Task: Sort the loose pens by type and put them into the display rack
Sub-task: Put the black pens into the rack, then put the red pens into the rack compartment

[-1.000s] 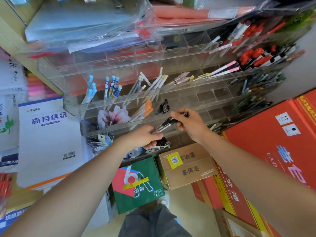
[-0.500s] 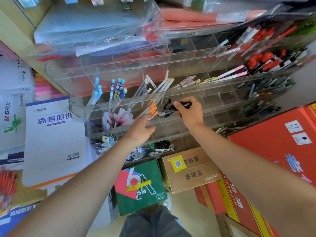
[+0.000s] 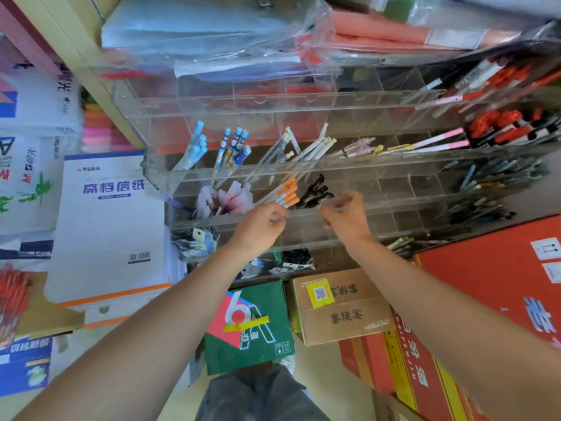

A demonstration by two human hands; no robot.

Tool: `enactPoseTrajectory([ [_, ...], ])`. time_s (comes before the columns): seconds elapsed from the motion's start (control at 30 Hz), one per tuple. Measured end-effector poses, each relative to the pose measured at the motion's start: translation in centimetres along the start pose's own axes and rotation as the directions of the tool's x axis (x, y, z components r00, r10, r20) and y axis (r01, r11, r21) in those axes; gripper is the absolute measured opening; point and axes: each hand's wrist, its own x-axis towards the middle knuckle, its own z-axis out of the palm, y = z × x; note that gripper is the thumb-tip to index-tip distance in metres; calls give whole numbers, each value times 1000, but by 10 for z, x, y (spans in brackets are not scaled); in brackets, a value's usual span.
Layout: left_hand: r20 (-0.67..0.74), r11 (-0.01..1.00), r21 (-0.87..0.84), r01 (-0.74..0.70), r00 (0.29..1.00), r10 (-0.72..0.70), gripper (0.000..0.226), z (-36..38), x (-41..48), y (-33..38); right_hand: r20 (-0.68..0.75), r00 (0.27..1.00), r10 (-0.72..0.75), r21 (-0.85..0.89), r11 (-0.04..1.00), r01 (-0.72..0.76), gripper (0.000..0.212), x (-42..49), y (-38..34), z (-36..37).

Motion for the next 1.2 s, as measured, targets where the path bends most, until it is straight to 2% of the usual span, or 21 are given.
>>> enactPoseTrajectory([
  [0.1, 2, 998, -64, -12, 1000, 12, 16, -2, -10, -9, 36, 994, 103, -82, 992, -100, 34, -10, 16, 3],
  [0.2, -9, 997, -56, -54, 999, 54, 15, -12, -27, -19, 227, 958, 173, -156, 978, -140, 9, -35, 20, 16],
  [0.3, -63, 993, -72, -90, 994, 85, 14, -34, -50, -39, 357, 919, 169, -237, 968, -85, 8, -65, 3, 49],
  [0.37, -191, 992, -60, -109, 977, 95, 14, -58, -68, -58, 439, 889, 130, -255, 967, -16, 12, -87, -13, 82],
  [0.4, -286, 993, -48, -111, 954, 93, 15, -73, -78, -69, 483, 869, 113, -266, 964, 22, 14, -98, -20, 102],
  [0.5, -527, 995, -7, -98, 846, 79, 43, -124, -109, -113, 609, 788, 96, -295, 949, 113, 18, -140, -38, 170],
  [0.63, -652, 991, -81, -105, 758, 28, 51, -200, -154, -182, 728, 681, 82, -255, 954, 157, 18, -205, -59, 275],
  [0.7, -691, 996, -35, -77, 722, 32, 45, -239, -179, -224, 770, 634, 68, -208, 967, 149, 16, -235, -69, 332],
  [0.77, -666, 998, -61, -1, 744, -40, 38, -275, -203, -272, 781, 620, 74, -180, 977, 111, 14, -257, -76, 392],
  [0.87, -540, 974, -150, 171, 811, -225, 26, -316, -232, -350, 727, 680, 91, -185, 980, 66, 22, -274, -79, 478],
  [0.97, -403, 936, -144, 321, 845, -352, 23, -346, -253, -418, 669, 730, 141, -232, 972, 26, 14, -272, -65, 548],
  [1.07, -334, 885, -133, 446, 820, -464, 14, -361, -267, -479, 609, 751, 257, -310, 948, -74, 18, -262, -36, 602],
  [1.2, -304, 816, -180, 550, 757, -578, 24, -364, -267, -550, 539, 776, 329, -377, 917, -127, 23, -247, 8, 660],
])
